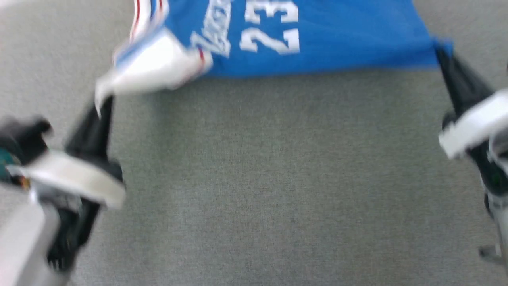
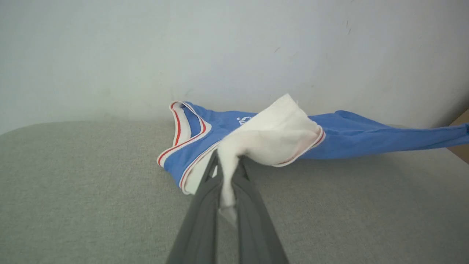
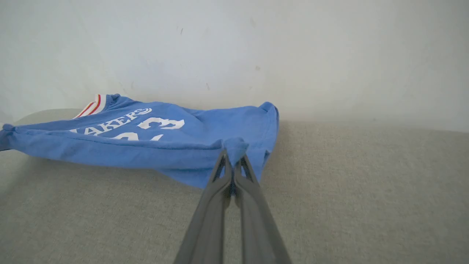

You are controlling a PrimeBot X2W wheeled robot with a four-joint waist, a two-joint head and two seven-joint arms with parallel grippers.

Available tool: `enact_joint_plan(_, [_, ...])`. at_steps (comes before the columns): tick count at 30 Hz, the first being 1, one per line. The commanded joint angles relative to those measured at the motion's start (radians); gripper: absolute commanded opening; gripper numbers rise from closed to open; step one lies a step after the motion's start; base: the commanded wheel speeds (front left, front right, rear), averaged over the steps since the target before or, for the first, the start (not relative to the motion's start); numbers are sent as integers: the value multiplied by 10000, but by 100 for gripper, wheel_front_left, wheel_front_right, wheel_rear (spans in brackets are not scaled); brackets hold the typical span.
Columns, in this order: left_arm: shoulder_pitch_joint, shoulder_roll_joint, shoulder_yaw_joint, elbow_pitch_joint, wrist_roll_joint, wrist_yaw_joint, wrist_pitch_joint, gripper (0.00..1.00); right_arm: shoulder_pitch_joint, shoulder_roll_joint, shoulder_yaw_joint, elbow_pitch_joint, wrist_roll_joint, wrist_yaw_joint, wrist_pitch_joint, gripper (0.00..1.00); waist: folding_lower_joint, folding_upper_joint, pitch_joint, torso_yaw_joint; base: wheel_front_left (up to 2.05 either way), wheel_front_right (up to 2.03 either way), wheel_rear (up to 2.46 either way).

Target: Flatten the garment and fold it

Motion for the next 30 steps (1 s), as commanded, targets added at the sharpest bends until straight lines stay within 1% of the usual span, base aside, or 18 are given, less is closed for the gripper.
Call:
enact_joint_plan(1, [680,169,-98,-117,-89,103,148,0,627,-140,-114,-215,234,-9,228,0,3,0,-910,-73,0,0,0])
enact_joint_plan(3, [1386,265,-295,-235,-297,108,422,0,1319,-277,-117,-444,531,-9,538,0,3,0,-1166,-44,0,0,0])
enact_joint_plan(6, [2288,441,-619,-385,-624,55,903,0,2334,-664,186,-805,1135,-9,1144,0,3,0,-1481,22,0,0,0])
enact_joint_plan(8, [2850,515,-758,-514,-843,129,1154,0,3002,-882,274,-1008,1564,-9,1480,0,3,0,-1648,61,0,0,0])
enact_joint_plan(11, [3616,633,-882,-730,-1220,231,1484,0,3924,-1103,216,-1257,2128,-9,1803,0,3,0,-1814,123,0,0,0])
enact_joint_plan(14, [4289,698,-1076,-923,-1742,179,1914,0,4771,-1291,89,-1425,2461,-9,2109,0,3,0,-1988,211,0,0,0])
enact_joint_plan(15, [4289,698,-1076,-923,-1742,179,1914,0,4771,-1291,89,-1425,2461,-9,2109,0,3,0,-1988,211,0,0,0])
enact_joint_plan(17, [4839,750,-1240,-1070,-2219,177,2317,0,5601,-1347,-140,-1532,2765,-9,2529,0,3,0,-2249,306,0,0,0])
enact_joint_plan(18, [4839,750,-1240,-1070,-2219,177,2317,0,5601,-1347,-140,-1532,2765,-9,2529,0,3,0,-2249,306,0,0,0])
enact_joint_plan(19, [5002,783,-1284,-1118,-2351,199,2447,0,5889,-1377,-216,-1556,2820,-9,2755,0,3,0,-2342,339,0,0,0])
enact_joint_plan(21, [5474,936,-1449,-1264,-2693,318,2904,0,6654,-1373,-506,-1719,2975,-9,3403,0,3,0,-2628,409,0,0,0])
enact_joint_plan(27, [6358,1291,-1603,-1671,-3274,566,3530,0,8093,-1026,-1331,-2029,3097,-9,5380,0,3,0,-3240,448,0,0,0])
enact_joint_plan(28, [6358,1291,-1603,-1671,-3274,566,3530,0,8093,-1026,-1331,-2029,3097,-9,5380,0,3,0,-3240,448,0,0,0])
enact_joint_plan(30, [6657,1398,-1616,-1834,-3498,638,3690,0,8486,-799,-1692,-2219,3077,-9,5993,0,3,0,-3436,445,0,0,0])
